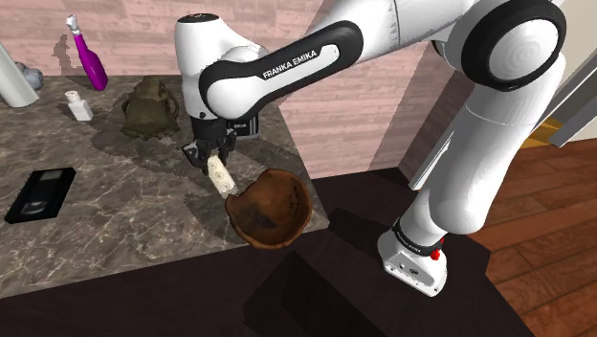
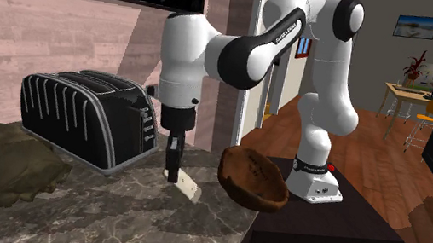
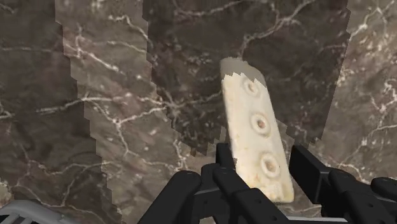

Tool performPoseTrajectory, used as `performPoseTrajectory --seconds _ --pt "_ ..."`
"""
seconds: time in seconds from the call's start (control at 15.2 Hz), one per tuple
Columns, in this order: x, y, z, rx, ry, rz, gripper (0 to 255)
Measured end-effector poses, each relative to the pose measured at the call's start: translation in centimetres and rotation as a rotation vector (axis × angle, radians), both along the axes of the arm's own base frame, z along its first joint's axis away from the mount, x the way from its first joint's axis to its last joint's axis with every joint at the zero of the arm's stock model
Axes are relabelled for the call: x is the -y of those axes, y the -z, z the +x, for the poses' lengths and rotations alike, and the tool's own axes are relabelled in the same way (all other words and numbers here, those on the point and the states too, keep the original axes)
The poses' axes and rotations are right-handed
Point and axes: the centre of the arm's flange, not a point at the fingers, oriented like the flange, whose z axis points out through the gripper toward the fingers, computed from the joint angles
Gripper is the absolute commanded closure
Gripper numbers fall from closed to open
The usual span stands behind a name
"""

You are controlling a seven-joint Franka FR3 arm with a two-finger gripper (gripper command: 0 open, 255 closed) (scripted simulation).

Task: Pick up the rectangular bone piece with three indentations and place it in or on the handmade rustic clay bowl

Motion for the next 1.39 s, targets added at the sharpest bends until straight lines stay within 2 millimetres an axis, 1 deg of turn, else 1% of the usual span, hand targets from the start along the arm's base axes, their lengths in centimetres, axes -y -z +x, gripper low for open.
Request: performPoseTrajectory --seconds 0.33,0.4,0.46,0.53,0.79,0.86,0.99,1.25,1.39 --pt "-0.1 -2.7 -0.1 0.0 0.0 0.0 255" --pt "-0.1 -2.8 -0.1 0.0 0.0 0.0 0" --pt "-0.1 -2.8 -0.1 0.0 0.0 0.0 0" --pt "-0.5 -2.1 -0.3 0.027 -0.014 -0.016 0" --pt "-3.7 1.8 -1.6 0.27 -0.137 -0.152 0" --pt "-4.0 2.9 -1.9 0.307 -0.16 -0.171 0" --pt "-4.2 4.3 -1.9 0.334 -0.179 -0.183 0" --pt "-4.1 6.3 -1.3 0.344 -0.186 -0.186 0" --pt "-4.0 6.9 -1.0 0.344 -0.186 -0.186 0"
